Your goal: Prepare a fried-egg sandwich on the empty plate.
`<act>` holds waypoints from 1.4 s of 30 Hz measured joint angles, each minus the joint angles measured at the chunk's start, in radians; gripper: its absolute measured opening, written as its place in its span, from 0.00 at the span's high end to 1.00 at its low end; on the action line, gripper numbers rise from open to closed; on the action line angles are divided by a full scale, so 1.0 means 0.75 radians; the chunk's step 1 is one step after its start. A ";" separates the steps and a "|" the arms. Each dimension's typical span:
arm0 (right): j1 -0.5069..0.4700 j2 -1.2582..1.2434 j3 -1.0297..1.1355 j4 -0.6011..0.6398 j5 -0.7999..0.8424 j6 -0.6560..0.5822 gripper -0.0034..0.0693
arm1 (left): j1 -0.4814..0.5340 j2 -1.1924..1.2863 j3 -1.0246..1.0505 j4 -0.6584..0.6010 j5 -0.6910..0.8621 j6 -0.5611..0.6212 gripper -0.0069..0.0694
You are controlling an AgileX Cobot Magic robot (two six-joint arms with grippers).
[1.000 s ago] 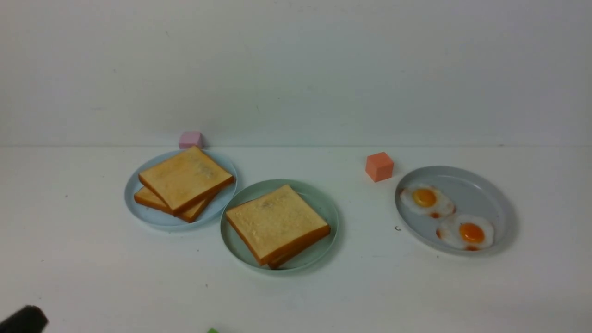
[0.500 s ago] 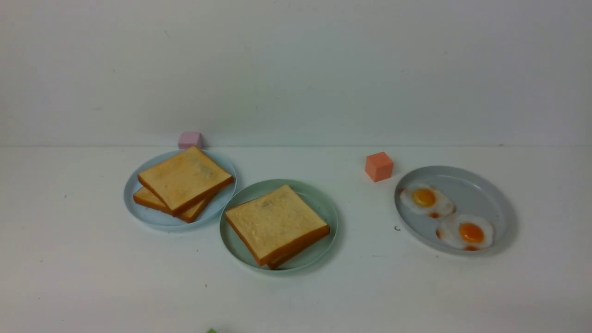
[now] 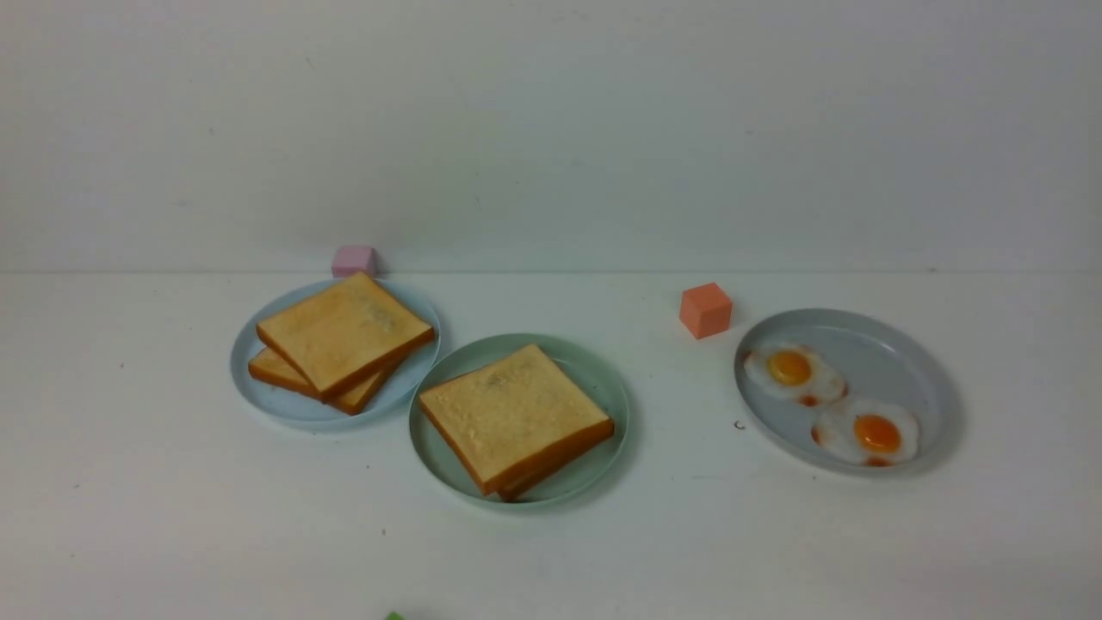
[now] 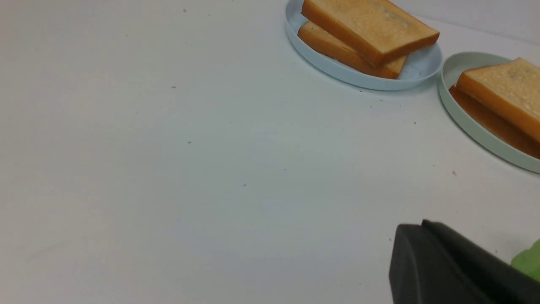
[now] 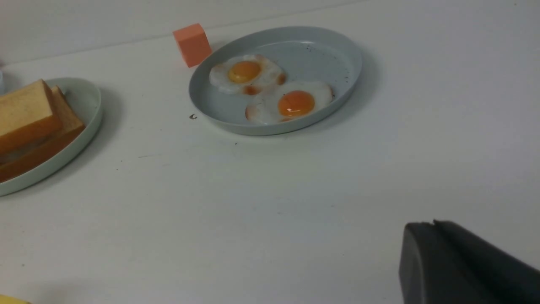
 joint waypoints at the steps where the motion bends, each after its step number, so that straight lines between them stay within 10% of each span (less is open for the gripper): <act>1: 0.000 0.000 0.000 0.000 0.000 0.000 0.89 | 0.000 0.000 0.000 0.000 0.000 0.000 0.93; 42: 0.000 0.000 0.000 0.000 0.000 0.000 0.82 | 0.000 0.000 0.000 -0.001 0.000 0.000 0.91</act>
